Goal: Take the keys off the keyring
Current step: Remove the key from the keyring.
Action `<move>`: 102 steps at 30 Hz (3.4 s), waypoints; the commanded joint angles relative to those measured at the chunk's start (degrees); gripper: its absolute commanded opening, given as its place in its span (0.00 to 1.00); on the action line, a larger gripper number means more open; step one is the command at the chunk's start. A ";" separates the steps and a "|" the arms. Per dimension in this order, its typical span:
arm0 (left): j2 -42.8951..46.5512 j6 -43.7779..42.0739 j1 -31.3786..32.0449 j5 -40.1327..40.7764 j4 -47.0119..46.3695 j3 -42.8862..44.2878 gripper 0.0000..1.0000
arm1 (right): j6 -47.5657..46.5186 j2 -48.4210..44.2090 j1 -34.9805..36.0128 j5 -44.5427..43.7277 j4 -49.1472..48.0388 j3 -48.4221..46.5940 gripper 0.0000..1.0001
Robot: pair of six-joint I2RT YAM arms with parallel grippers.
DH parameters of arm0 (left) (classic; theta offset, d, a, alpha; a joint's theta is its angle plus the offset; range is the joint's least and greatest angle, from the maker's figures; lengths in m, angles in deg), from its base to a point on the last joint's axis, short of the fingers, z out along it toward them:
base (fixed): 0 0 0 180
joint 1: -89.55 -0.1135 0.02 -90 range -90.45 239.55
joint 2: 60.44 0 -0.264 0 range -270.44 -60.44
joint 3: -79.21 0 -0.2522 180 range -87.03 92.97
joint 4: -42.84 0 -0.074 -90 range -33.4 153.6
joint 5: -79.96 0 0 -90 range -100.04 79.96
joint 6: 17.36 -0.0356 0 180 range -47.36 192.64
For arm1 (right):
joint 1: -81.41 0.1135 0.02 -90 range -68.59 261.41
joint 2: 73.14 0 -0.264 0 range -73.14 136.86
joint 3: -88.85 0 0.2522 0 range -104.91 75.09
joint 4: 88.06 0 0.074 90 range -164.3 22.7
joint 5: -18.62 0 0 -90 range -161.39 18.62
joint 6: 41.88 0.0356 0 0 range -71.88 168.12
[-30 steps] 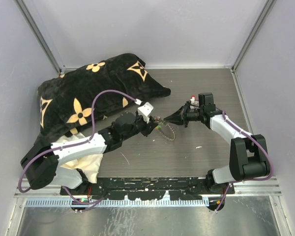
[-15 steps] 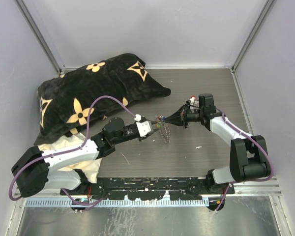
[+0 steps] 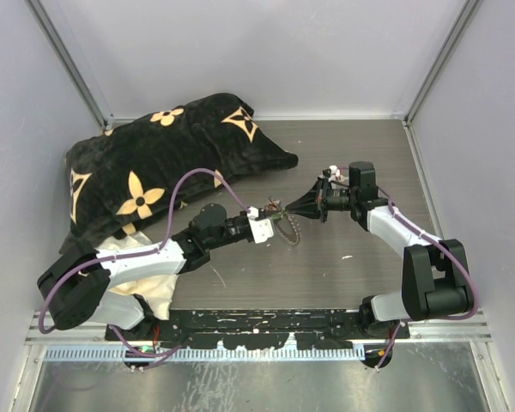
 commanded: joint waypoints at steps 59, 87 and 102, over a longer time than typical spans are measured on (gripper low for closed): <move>-4.42 -10.20 7.77 18.79 -17.60 -1.83 0.42 | 0.84 -0.91 0.48 5.25 -3.61 -1.02 0.01; -4.24 -12.64 7.83 19.98 -18.86 -2.96 0.34 | 1.18 -0.30 0.67 5.40 -3.25 -1.35 0.01; -5.02 -12.46 9.60 22.84 -22.37 -2.34 0.30 | 1.27 -0.12 0.76 5.36 -2.99 -1.25 0.01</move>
